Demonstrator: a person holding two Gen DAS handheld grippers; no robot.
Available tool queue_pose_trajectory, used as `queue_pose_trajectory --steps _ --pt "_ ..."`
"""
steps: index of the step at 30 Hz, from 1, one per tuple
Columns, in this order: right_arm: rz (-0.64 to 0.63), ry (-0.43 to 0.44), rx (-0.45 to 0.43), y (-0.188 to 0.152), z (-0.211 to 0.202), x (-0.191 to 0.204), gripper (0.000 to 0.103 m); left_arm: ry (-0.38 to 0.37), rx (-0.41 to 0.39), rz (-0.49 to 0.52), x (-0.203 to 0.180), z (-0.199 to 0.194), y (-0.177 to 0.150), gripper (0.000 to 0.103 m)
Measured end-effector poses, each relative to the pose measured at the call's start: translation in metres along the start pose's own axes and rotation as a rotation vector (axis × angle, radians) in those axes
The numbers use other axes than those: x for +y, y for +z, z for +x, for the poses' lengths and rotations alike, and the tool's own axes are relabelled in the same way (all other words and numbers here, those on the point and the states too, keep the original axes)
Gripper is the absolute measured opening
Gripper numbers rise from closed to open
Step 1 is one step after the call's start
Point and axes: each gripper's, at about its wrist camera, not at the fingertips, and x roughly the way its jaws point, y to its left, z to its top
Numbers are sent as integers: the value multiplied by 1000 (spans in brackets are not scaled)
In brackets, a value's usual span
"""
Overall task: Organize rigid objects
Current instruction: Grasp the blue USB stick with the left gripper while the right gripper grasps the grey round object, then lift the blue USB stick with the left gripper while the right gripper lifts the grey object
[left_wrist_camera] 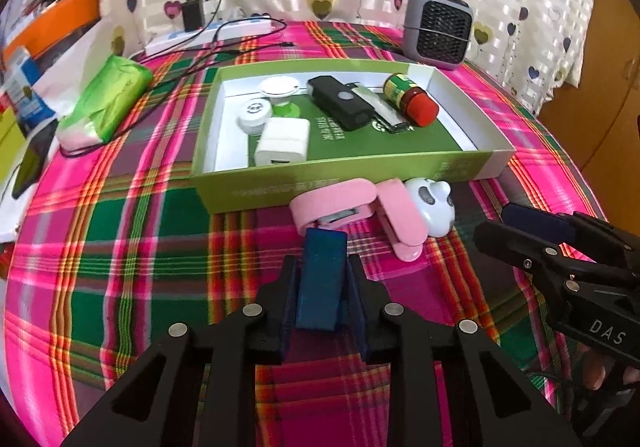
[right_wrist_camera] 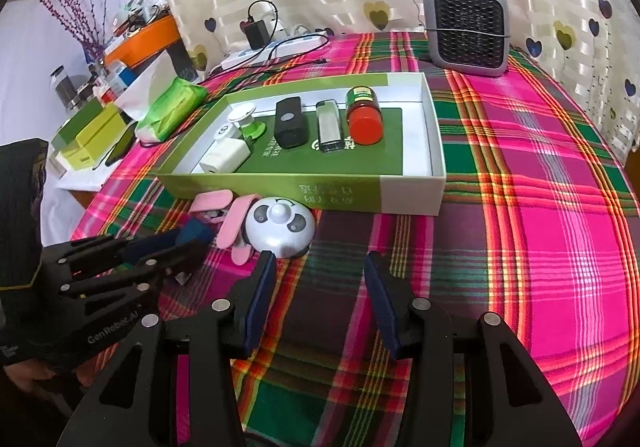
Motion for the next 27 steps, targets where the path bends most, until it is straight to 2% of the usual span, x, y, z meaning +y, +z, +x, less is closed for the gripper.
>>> queue_pose_trajectory --steps 8,14,27 --pt "-44 6 2 7 11 16 47 -27 -12 -34 12 -4 -5 23" --pt "-112 -31 15 12 21 29 47 -39 -16 -48 18 -5 -6 23" --pt "-116 -55 46 19 37 31 47 -60 -23 -63 24 -7 -7 23"
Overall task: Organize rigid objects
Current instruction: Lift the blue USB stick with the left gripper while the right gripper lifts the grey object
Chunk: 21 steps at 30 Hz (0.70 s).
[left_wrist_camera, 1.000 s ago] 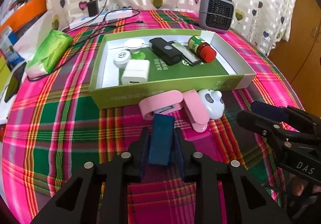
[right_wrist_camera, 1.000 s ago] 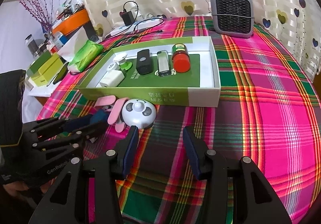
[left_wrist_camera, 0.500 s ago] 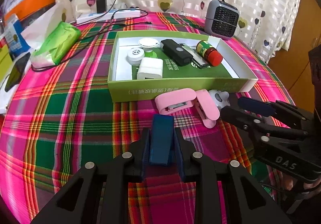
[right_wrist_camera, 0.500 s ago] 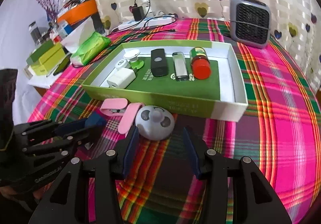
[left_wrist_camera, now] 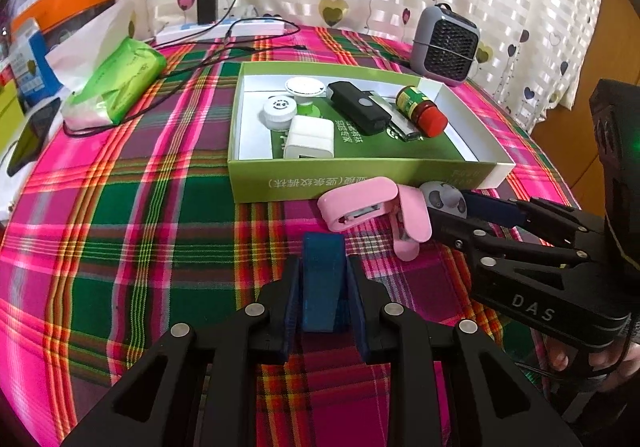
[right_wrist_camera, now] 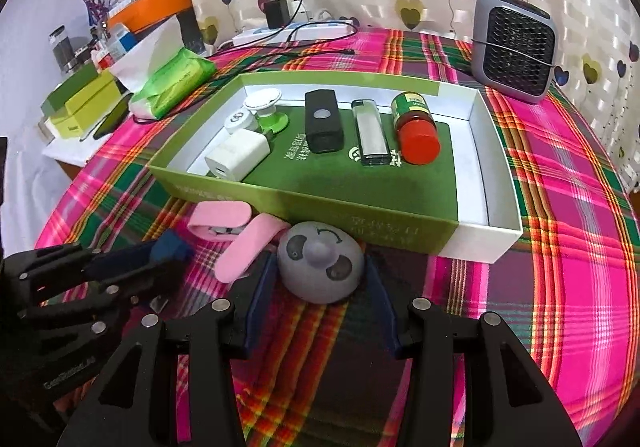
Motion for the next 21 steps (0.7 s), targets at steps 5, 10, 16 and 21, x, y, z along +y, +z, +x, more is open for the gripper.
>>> queue_pose_trajectory --steps 5,10,16,21 --pt "-7 -10 -1 1 1 2 47 3 0 4 -1 0 0 23" --pt "-7 -19 0 2 2 3 47 2 -2 4 -1 -1 0 23" --pt "-14 -32 2 2 3 5 47 2 -2 5 -1 0 -1 23" --pt "-12 -30 1 2 3 5 47 5 -3 8 -2 -1 0 23"
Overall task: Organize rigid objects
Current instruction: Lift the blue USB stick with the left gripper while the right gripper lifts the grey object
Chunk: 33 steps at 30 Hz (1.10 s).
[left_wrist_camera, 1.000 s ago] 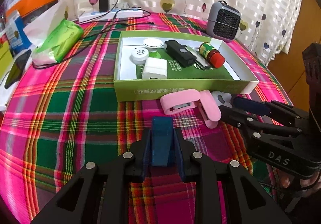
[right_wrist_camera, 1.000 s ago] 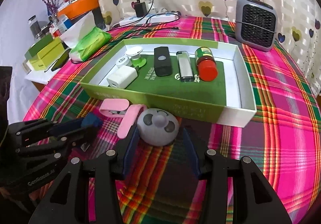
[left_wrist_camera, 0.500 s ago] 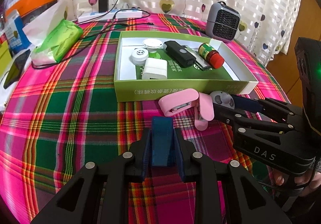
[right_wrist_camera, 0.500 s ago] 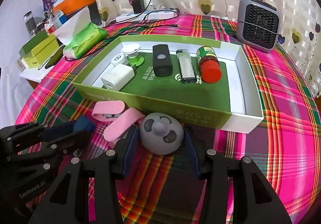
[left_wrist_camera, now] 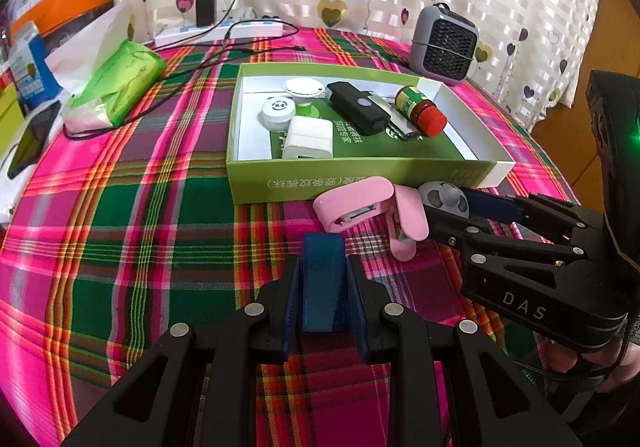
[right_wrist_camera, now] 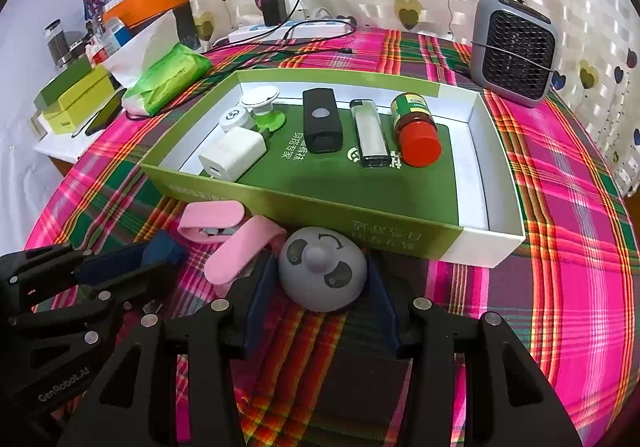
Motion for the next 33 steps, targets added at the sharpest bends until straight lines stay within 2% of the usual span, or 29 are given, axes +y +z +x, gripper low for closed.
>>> queue_pose_trajectory --steps 4,33 --pt "8 1 -2 0 -1 -1 45 4 -1 3 0 0 0 23" --pt "32 27 -8 -4 -5 -5 45 5 -3 4 -1 0 0 22"
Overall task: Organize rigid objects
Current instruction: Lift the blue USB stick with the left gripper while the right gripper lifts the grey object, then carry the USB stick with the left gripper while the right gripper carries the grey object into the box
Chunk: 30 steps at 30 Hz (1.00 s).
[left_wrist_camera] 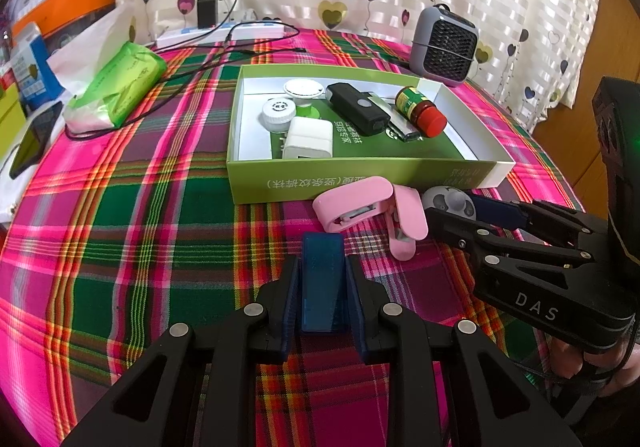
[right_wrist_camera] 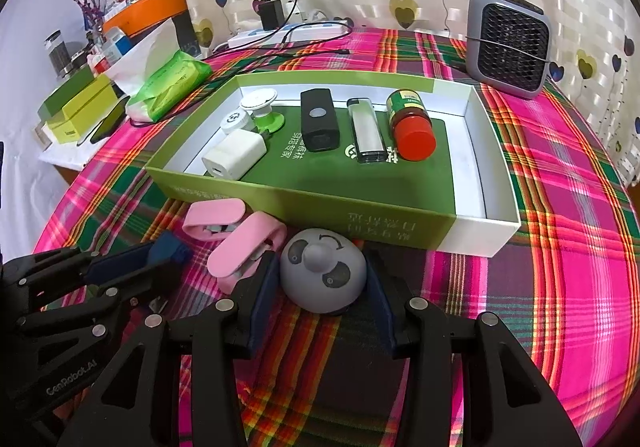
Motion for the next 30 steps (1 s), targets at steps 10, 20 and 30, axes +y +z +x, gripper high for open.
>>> queue_pose_trajectory --steps 10,20,30 --pt "13 12 -2 -2 -3 -1 44 -2 -4 0 0 -1 0 22" --pt "19 24 -18 -6 -10 1 44 -4 -16 2 -1 -8 2 22" --pt "17 34 -33 -4 -17 3 44 -2 -44 9 -4 -19 6 22"
